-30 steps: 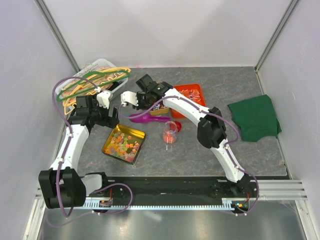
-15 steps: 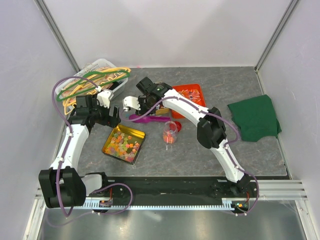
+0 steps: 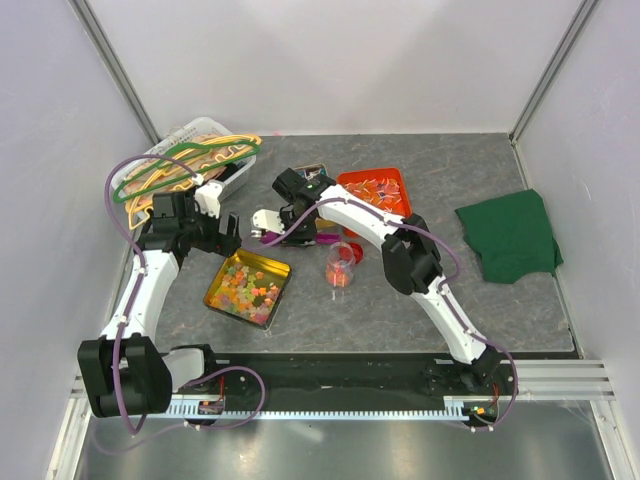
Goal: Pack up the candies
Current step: Pick up the spatula from the center of the board.
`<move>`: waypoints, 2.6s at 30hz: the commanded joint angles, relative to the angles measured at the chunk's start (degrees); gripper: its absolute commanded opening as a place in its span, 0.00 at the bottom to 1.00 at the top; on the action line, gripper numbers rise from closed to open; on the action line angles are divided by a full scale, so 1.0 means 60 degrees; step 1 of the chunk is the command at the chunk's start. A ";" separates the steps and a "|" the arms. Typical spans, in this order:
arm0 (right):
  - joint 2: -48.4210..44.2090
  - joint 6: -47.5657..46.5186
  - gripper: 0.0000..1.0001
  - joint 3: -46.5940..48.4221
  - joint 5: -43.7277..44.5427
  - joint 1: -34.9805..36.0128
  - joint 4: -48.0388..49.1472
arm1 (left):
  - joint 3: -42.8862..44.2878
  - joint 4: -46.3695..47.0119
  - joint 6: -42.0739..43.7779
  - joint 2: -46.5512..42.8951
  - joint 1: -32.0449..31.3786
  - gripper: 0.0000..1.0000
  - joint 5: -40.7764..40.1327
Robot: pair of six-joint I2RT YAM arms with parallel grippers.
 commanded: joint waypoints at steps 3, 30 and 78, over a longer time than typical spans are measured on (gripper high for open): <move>0.0535 -0.0182 0.52 0.0734 0.0000 0.0017 -0.0350 | -0.0053 0.0369 -0.0107 -0.0163 0.0039 1.00 0.0220; -0.0884 0.1179 0.00 -0.0599 0.0704 -0.0114 0.1934 | 0.0092 0.0589 0.0127 -0.0090 0.0053 1.00 0.0643; -0.5032 0.3934 0.00 -0.2930 0.1822 -0.0624 0.2219 | 0.5732 -0.1403 0.1284 0.3663 0.0317 1.00 0.5070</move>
